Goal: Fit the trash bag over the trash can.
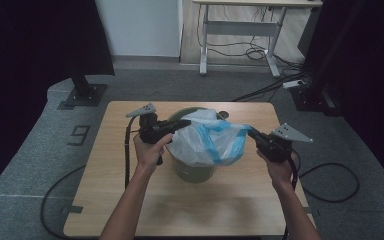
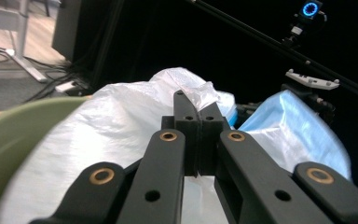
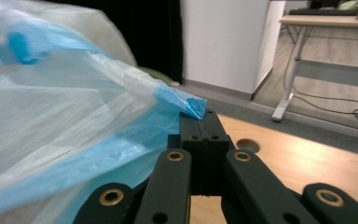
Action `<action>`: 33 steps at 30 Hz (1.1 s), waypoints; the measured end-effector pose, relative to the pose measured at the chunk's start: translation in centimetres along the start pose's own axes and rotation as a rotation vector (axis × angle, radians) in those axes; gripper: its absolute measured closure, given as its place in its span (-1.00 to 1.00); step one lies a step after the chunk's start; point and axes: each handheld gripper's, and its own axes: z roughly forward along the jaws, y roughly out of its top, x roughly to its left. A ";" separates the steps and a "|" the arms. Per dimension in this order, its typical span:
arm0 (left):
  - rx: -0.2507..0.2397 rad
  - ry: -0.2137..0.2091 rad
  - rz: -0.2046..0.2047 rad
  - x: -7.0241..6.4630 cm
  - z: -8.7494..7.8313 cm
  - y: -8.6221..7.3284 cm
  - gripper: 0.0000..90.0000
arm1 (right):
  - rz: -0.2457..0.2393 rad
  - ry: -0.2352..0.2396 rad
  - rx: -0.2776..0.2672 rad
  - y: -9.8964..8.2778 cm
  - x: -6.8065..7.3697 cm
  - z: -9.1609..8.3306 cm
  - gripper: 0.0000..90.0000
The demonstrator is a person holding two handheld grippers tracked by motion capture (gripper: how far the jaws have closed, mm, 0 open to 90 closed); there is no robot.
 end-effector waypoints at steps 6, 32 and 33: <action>-0.005 0.042 0.034 -0.3 -1.0 1.0 0.99 | -0.014 -0.046 -0.025 1.6 -0.8 -0.2 0.98; 0.059 0.110 0.069 0.4 -4.5 -3.2 0.99 | 0.000 -0.001 -0.079 -1.3 1.1 -1.8 0.97; 0.057 0.109 0.063 0.5 -4.6 -3.4 0.98 | 0.003 0.008 -0.077 -1.5 1.2 -1.9 0.97</action>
